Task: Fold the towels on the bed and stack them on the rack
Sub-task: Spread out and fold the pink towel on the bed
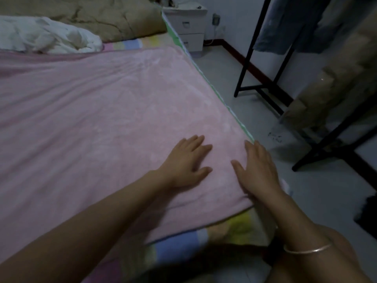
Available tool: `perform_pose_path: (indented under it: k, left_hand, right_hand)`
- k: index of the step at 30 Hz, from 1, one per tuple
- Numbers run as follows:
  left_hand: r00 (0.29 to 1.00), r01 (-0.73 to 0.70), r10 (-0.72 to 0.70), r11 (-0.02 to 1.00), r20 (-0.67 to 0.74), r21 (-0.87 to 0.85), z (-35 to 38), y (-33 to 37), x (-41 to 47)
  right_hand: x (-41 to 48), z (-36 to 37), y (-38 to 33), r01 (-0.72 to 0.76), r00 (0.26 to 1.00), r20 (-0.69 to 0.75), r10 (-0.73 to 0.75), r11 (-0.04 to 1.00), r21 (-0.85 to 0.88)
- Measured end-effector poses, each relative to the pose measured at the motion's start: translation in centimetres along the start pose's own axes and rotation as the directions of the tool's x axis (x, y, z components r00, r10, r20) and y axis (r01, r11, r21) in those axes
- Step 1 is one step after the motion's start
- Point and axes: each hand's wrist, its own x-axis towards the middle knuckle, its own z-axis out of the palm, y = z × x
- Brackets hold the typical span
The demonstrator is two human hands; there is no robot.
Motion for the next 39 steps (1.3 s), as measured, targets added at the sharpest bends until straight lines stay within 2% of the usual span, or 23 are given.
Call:
perform_pose_path:
  k: [4, 6, 9, 11, 13, 14, 15, 18, 21, 24, 27, 30, 32, 33, 35, 37, 39]
  left_hand:
    - [0.982, -0.168, 0.152, 0.975, 0.115, 0.148, 1.1, 4.0, -4.4]
    - [0.960, -0.255, 0.226, 0.949, 0.165, 0.184, 1.9, 5.5, -6.2]
    - [0.904, -0.425, 0.389, 0.860, 0.176, 0.283, 3.5, 7.1, -8.3]
    - [0.888, -0.456, 0.429, 0.865, 0.164, 0.207, 3.7, 7.7, -9.5]
    - [0.928, -0.370, 0.371, 0.928, 0.028, -0.033, 2.5, 7.7, -10.8]
    - [0.946, -0.322, 0.315, 0.940, -0.076, -0.113, 1.7, 7.3, -11.4]
    - [0.957, -0.253, 0.231, 0.960, -0.177, -0.118, 0.5, 5.6, -13.5]
    - [0.948, -0.001, -0.014, 0.999, -0.318, -0.048, -2.1, -0.3, -17.9]
    - [0.914, 0.332, -0.297, 0.939, -0.275, 0.089, -5.5, -8.0, -25.8]
    - [0.795, 0.606, -0.581, 0.774, -0.176, 0.184, -9.2, -15.1, -35.8]
    - [0.666, 0.736, -0.732, 0.612, -0.146, 0.289, -12.6, -20.2, -44.8]
    - [0.508, 0.841, -0.846, 0.446, -0.163, 0.306, -14.6, -23.4, -51.6]
    - [0.429, 0.888, -0.873, 0.362, -0.233, 0.283, -15.7, -25.2, -54.9]
    - [0.393, 0.910, -0.878, 0.328, -0.275, 0.254, -16.5, -25.8, -56.2]
    - [0.315, 0.949, -0.882, 0.282, -0.352, 0.141, -18.1, -26.5, -57.6]
    - [0.165, 0.969, -0.911, 0.222, -0.377, -0.113, -20.1, -27.5, -58.6]
    - [-0.017, 0.910, -0.950, 0.115, -0.313, -0.398, -21.8, -29.7, -60.0]
  right_hand:
    - [-5.0, 0.7, 2.6, 0.106, 0.990, 0.101, -0.098, 0.992, -0.073]
    - [-7.3, 0.6, 4.6, 0.092, 0.987, 0.139, -0.078, 0.991, -0.097]
    - [-10.7, 0.9, 6.6, -0.087, 0.984, 0.137, 0.114, 0.978, -0.188]
    - [-12.8, 1.3, 5.2, -0.205, 0.978, 0.013, 0.207, 0.973, -0.110]
    - [-13.9, 1.5, 1.5, -0.125, 0.964, -0.234, 0.123, 0.992, 0.004]
    - [-14.1, 1.5, -0.9, -0.018, 0.952, -0.303, 0.032, 0.999, 0.048]
    - [-14.7, 2.2, -4.8, 0.101, 0.942, -0.328, -0.072, 0.992, 0.074]
    - [-14.7, 4.5, -13.3, 0.308, 0.929, -0.225, -0.294, 0.951, 0.029]
    - [-15.1, 7.9, -22.1, 0.408, 0.911, -0.051, -0.408, 0.913, -0.025]
    - [-17.2, 11.4, -32.0, 0.515, 0.852, 0.121, -0.510, 0.857, -0.014]
    - [-21.2, 15.2, -41.5, 0.628, 0.759, 0.219, -0.614, 0.778, 0.008]
    - [-25.5, 17.9, -48.3, 0.763, 0.609, 0.250, -0.753, 0.642, 0.079]
    - [-27.7, 18.6, -51.6, 0.833, 0.489, 0.240, -0.839, 0.530, 0.159]
    - [-28.5, 18.5, -53.1, 0.859, 0.438, 0.216, -0.873, 0.477, 0.187]
    - [-29.1, 18.4, -55.0, 0.885, 0.382, 0.170, -0.909, 0.412, 0.218]
    - [-28.8, 18.6, -57.0, 0.917, 0.338, 0.037, -0.940, 0.338, 0.210]
    - [-28.2, 19.3, -59.4, 0.942, 0.274, -0.121, -0.954, 0.240, 0.235]
